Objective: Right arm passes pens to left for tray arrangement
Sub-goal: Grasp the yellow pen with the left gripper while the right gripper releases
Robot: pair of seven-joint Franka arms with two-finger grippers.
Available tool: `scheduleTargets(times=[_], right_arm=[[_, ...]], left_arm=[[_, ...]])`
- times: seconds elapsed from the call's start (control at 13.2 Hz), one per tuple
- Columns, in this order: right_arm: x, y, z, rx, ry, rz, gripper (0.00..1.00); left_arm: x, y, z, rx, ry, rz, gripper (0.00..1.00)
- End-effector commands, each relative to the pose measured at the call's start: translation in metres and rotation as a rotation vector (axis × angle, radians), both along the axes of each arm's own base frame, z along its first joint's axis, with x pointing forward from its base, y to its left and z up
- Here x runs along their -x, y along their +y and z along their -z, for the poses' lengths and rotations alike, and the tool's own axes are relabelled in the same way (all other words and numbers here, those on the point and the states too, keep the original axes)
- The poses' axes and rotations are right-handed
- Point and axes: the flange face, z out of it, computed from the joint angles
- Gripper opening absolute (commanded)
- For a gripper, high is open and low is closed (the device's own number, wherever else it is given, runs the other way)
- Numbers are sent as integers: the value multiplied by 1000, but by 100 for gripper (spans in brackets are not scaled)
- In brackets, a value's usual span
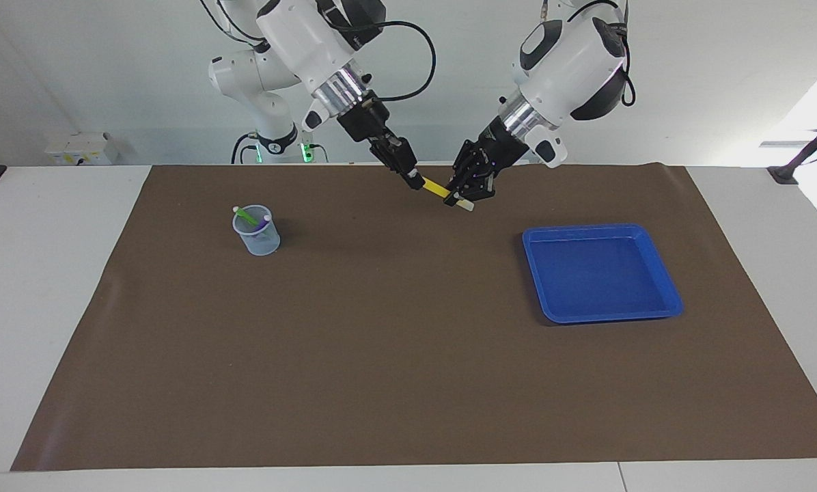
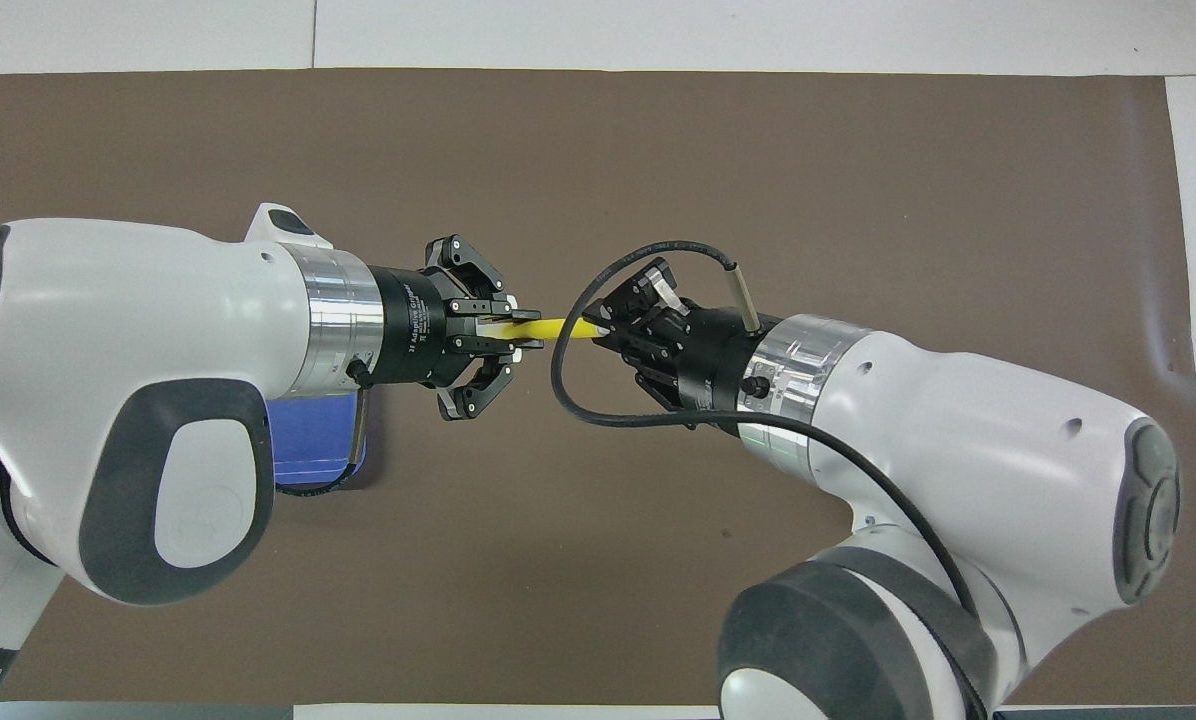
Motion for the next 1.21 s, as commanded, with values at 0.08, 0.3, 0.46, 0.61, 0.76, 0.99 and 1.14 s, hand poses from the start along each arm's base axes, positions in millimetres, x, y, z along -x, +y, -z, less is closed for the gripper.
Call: scheduleTargets(times=[0.08,0.3,0.46,0.61,0.76,0.99,1.14], right_arm=[[7,-3,0,-15,16,10,37],[8,-3,2,0,26,-17,100],[5,-13,6,55,44,-95,100],[4,-42,13,156,36,-263,100],[2,-78,22,249,18,-454,100],[1,-133,33,398,-25,-733,100],[8,-159,41,534,-52,-984,100]], left_arm=[[-2,11,-3,17,-20,-28,0],[-7,17,-3,16,-23,-40,0],[-8,18,-3,11,-39,-25,0],[-14,28,-1,3,-64,-1,0],[-19,42,0,-10,-105,54,0],[-30,77,10,-48,-182,199,0],[-36,108,25,-127,-208,359,0]])
